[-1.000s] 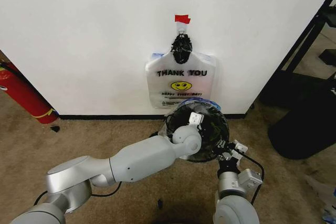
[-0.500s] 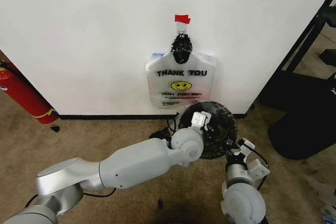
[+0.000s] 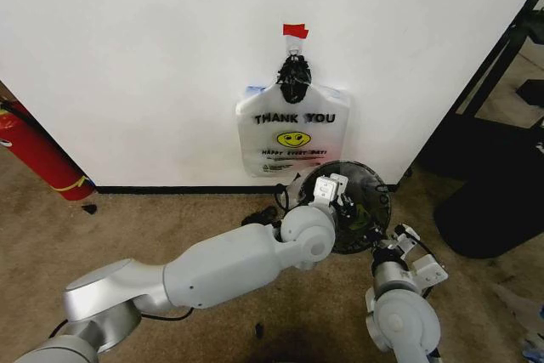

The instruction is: Pick up the garbage bag from the wall and place it over the trash bin.

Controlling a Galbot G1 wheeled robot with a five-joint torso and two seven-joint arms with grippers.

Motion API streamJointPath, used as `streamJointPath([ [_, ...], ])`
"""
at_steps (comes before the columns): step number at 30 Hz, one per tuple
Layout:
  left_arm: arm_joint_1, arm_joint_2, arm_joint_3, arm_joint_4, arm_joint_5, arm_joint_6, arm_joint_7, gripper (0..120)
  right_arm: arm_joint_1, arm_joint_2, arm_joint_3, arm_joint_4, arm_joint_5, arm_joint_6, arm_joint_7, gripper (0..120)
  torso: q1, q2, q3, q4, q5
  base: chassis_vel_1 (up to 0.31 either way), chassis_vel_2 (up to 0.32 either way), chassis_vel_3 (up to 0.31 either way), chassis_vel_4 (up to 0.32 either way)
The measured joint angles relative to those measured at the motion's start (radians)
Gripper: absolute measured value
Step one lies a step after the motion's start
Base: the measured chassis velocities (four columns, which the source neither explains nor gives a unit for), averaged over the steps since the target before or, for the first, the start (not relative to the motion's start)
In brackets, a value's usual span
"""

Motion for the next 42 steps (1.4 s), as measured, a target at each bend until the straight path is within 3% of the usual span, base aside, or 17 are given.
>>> streamJointPath([
  [20,0.010,-0.090,0.031,0.102,0.022,-0.003,0.009,0,-0.017,0.002,0.005,0.024,0.053,-0.010,0.006,0,0.000,0.000,0.000,-0.0001,0.0001,0.000,0.000,0.000,0.000],
  [29,0.004,-0.139,0.030,0.218,0.073,-0.005,0.008,0,-0.033,0.000,0.000,0.052,0.069,-0.015,-0.005,0,0.000,0.000,0.000,-0.0001,0.0000,0.000,0.000,0.000,0.000],
  [42,-0.005,-0.125,0.036,0.279,0.099,0.025,-0.020,0,-0.041,-0.004,-0.003,0.074,0.070,-0.018,-0.013,0,0.000,0.000,0.000,0.0000,-0.0001,0.000,0.000,0.000,0.000],
])
